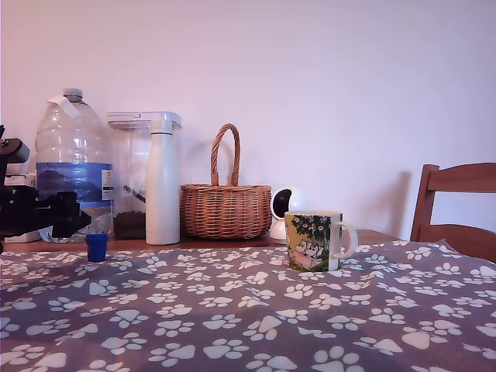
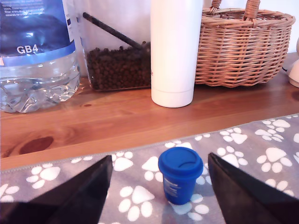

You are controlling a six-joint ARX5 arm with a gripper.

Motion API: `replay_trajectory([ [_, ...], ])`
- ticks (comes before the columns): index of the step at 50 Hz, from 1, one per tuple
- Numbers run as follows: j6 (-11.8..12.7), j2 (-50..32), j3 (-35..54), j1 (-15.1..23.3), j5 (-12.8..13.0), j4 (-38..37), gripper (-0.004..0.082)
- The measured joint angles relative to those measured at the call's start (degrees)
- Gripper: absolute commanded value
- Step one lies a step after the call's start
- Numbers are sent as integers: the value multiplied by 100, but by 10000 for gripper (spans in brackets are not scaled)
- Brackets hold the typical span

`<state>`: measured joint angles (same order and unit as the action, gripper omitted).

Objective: Pick up the coffee capsules from the table one by one and drop them inside the nearest coffee cup

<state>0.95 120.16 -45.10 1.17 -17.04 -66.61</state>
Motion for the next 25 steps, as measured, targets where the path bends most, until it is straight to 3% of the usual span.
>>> replay_trajectory([
  [12,15,-35,37,-81,-70,323,556],
  [25,15,-44,514,-81,-118,-409,556],
])
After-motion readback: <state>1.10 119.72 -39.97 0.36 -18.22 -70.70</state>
